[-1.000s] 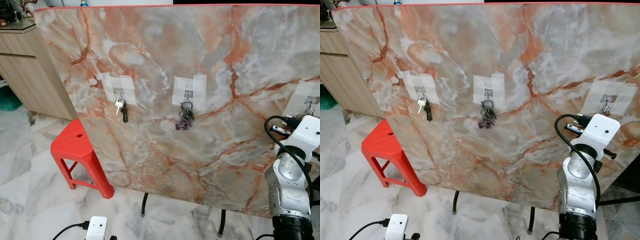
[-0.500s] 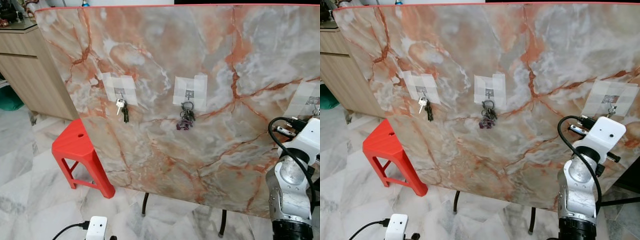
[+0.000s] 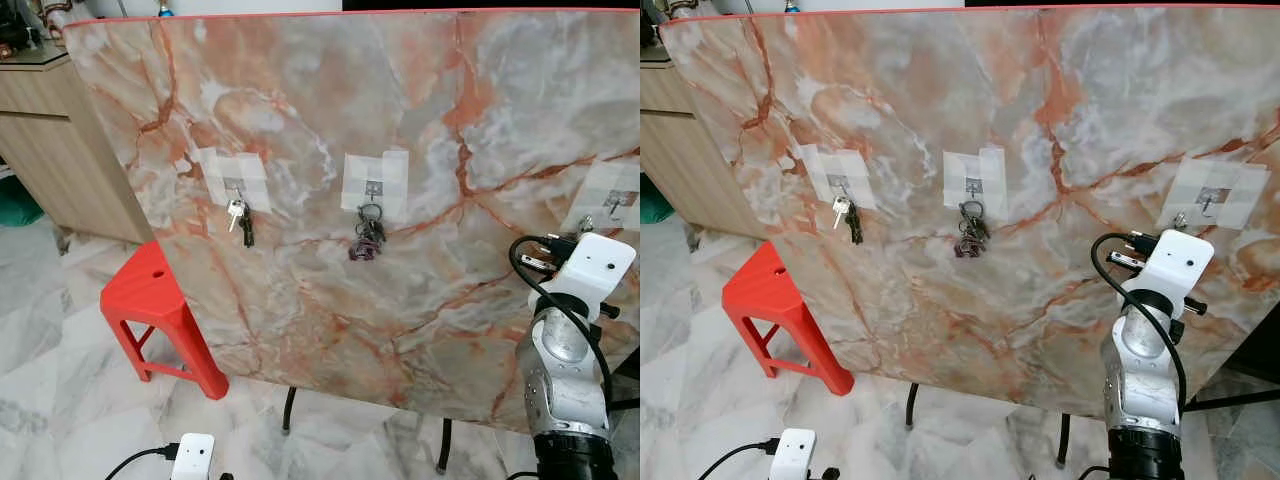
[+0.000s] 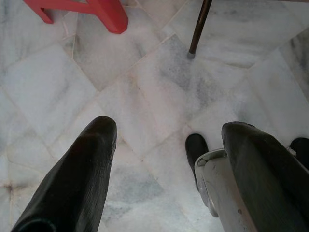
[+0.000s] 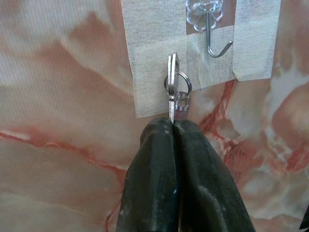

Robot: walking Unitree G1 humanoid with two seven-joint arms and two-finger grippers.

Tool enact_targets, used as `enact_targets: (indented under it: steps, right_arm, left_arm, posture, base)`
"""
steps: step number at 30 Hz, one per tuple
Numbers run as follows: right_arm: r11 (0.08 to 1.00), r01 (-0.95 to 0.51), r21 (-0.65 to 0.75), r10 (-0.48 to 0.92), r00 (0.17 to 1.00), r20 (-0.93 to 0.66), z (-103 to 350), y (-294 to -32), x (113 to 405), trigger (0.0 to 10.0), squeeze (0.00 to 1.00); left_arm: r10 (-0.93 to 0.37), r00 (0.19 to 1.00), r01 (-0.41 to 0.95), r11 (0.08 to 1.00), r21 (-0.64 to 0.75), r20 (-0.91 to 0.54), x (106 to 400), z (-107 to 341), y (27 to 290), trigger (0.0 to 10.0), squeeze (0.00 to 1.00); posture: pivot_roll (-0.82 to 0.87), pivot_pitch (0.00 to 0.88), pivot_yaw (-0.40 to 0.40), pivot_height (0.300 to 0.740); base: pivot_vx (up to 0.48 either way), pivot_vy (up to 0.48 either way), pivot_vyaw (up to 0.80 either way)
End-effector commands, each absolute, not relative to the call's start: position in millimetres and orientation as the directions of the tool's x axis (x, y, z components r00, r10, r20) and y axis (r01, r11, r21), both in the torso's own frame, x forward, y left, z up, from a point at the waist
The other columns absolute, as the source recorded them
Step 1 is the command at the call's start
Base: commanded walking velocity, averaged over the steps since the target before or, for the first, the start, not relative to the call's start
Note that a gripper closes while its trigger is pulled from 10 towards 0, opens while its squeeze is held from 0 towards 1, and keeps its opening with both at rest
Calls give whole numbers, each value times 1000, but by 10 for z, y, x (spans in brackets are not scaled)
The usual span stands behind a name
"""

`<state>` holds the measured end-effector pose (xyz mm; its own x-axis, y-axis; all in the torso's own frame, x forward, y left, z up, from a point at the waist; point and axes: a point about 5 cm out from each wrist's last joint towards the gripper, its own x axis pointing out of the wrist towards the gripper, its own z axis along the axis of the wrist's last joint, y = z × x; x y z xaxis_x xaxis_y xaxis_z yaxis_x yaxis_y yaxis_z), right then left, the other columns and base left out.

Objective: Hang keys on a hook

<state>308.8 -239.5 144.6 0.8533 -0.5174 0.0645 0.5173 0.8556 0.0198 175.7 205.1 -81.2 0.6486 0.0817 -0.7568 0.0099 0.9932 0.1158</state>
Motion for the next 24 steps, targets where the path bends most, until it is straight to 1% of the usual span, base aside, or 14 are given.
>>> enact_targets:
  steps: [1, 5, 8, 11, 17, 19, 22, 24]
  right_arm:
    - [865, 500, 36, -501, 861, 83, 1505, -2354, 3133, 10000, 0]
    - [859, 510, 47, -512, 853, 104, 1535, -2368, 3110, 10000, 0]
    - [826, 561, 64, -564, 813, 145, 1583, -2393, 3026, 10000, 0]
    - [773, 629, 84, -634, 761, 135, 1523, -2415, 2855, 10000, 0]
    - [772, 631, 79, -636, 762, 120, 1467, -2369, 2783, 10000, 0]
    - [756, 649, 83, -654, 747, 120, 1464, -2377, 2757, 10000, 0]
    - [748, 658, 85, -663, 738, 126, 1485, -2403, 2763, 10000, 0]
    - [753, 653, 85, -658, 741, 136, 1527, -2448, 2827, 10000, 0]
  left_arm:
    - [93, 629, 10, 992, 127, -772, 1715, -832, 2086, 10000, 0]
    - [93, 628, 10, 992, 127, -773, 1710, -834, 2085, 10000, 0]
    - [93, 625, 9, 992, 127, -775, 1699, -838, 2089, 10000, 0]
    - [94, 622, 8, 992, 126, -777, 1688, -844, 2090, 10000, 0]
    - [92, 621, 14, 992, 128, -778, 1687, -844, 2091, 10000, 0]
    - [92, 621, 15, 992, 129, -778, 1691, -843, 2091, 10000, 0]
    - [92, 622, 14, 992, 129, -778, 1695, -841, 2092, 10000, 0]
    - [93, 622, 12, 992, 128, -778, 1697, -840, 2093, 10000, 0]
  posture:
    - [-56, 0, 65, 727]
    - [-56, 0, 64, 727]
    - [-56, 0, 62, 727]
    - [-56, 0, 62, 727]
    - [-60, 0, 66, 727]
    - [-61, 0, 67, 727]
    - [-62, 0, 68, 727]
    - [-65, 0, 71, 727]
  base:
    - [0, 0, 0]
    - [0, 0, 0]
    - [0, 0, 0]
    - [0, 0, 0]
    - [0, 0, 0]
    - [0, 0, 0]
    - [0, 0, 0]
    - [0, 0, 0]
